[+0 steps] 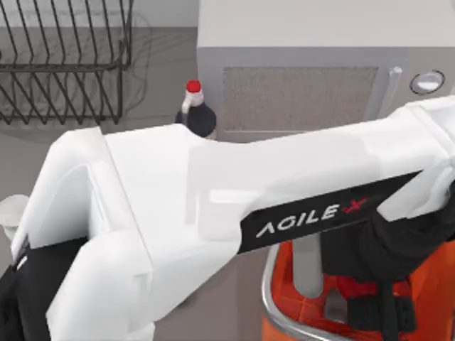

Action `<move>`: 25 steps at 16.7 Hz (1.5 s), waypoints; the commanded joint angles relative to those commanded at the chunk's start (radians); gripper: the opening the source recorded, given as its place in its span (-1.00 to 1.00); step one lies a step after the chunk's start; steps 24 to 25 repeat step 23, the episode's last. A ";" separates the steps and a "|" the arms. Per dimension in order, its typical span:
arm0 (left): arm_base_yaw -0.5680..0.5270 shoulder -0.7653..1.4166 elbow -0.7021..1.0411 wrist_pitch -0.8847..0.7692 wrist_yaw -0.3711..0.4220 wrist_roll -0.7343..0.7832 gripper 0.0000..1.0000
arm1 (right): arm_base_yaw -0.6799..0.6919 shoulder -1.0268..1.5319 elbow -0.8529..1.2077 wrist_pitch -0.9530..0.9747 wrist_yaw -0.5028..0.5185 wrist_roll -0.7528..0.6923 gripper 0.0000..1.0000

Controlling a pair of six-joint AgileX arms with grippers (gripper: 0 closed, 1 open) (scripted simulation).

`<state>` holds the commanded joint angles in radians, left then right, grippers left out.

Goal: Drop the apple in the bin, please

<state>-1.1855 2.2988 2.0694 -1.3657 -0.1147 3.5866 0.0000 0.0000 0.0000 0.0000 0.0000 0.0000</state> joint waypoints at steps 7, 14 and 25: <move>0.000 0.000 -0.001 0.001 0.000 0.000 -0.55 | 0.000 0.000 0.000 0.000 0.000 0.000 1.00; 0.000 0.000 -0.001 0.001 0.000 0.000 0.51 | 0.000 0.000 0.000 0.000 0.000 0.000 1.00; 0.000 0.000 -0.001 0.001 0.000 0.000 1.00 | 0.000 0.000 0.000 0.000 0.000 0.000 1.00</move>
